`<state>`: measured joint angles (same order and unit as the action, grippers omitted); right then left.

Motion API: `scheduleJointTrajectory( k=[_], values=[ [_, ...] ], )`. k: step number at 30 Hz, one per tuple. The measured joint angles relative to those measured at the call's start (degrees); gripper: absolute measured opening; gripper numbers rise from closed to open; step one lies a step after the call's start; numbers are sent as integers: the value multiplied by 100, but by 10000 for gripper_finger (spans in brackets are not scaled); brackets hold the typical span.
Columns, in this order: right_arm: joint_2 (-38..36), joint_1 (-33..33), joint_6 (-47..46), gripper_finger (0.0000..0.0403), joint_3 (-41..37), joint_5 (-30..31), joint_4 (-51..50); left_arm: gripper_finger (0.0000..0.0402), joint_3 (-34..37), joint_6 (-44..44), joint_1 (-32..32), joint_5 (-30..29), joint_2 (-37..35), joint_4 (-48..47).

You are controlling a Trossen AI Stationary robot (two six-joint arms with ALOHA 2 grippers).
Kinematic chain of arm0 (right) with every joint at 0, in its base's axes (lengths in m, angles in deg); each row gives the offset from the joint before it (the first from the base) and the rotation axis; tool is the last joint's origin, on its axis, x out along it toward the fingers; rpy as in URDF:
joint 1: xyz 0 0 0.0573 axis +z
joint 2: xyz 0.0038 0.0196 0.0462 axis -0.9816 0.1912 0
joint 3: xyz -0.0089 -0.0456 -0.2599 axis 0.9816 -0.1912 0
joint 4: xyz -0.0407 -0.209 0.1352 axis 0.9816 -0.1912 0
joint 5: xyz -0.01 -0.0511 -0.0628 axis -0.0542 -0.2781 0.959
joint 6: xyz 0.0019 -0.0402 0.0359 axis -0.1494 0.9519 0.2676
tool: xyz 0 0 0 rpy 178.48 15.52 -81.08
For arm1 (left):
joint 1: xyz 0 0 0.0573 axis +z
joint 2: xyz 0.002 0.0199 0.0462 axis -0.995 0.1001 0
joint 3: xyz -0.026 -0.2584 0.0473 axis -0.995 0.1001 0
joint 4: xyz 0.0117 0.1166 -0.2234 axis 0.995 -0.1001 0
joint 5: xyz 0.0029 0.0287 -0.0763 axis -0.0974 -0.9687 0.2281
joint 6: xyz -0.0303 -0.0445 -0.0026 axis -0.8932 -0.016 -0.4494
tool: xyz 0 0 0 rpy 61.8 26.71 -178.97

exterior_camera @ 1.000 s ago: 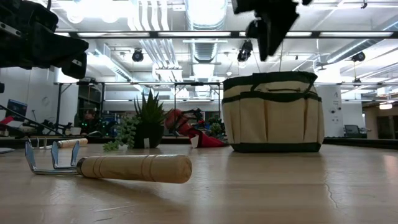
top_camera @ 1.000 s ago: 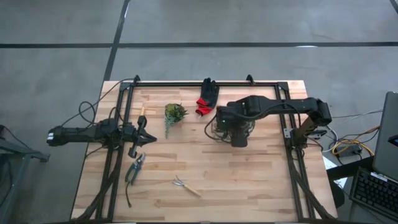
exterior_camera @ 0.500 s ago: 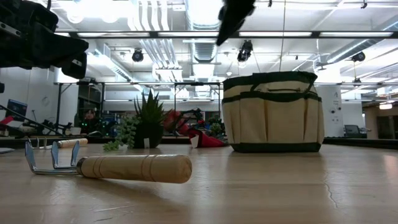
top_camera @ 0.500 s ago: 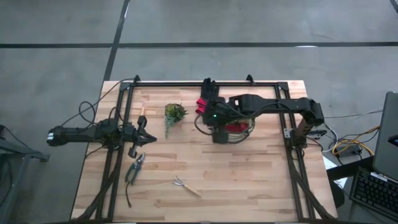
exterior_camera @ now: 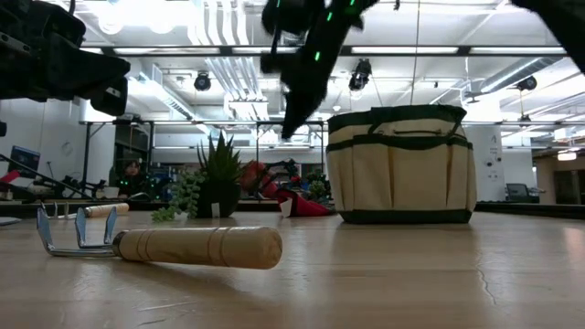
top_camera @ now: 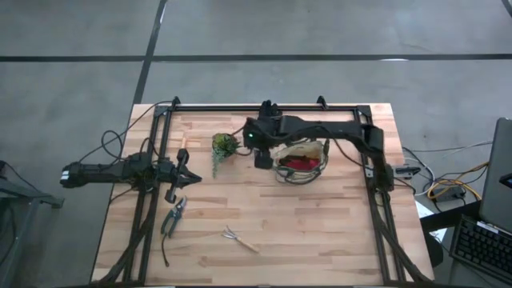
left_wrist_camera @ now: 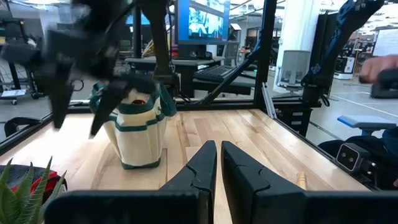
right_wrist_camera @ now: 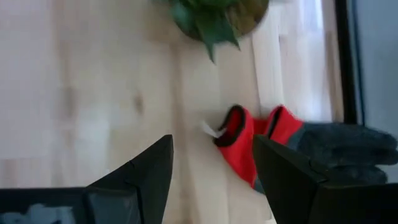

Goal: Pick & Place Garden tools in Gardening bag
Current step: Put the red gloves into the gardening bag

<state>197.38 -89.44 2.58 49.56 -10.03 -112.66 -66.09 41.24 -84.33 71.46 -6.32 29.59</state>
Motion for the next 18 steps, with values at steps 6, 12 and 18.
scheduleJointTrajectory(
  k=[6, 12, 18],
  values=[
    [635, -430, 109, 210, 420, -14, -49, 28, 0, 0, -2, 0, 1, 0],
    [1168, -630, 151, 210, 932, -13, -227, 28, 0, 0, -2, 0, 1, 0],
    [1569, -742, 131, 210, 1264, -5, -526, 28, 0, 0, -1, 0, 1, 0]
  ],
)
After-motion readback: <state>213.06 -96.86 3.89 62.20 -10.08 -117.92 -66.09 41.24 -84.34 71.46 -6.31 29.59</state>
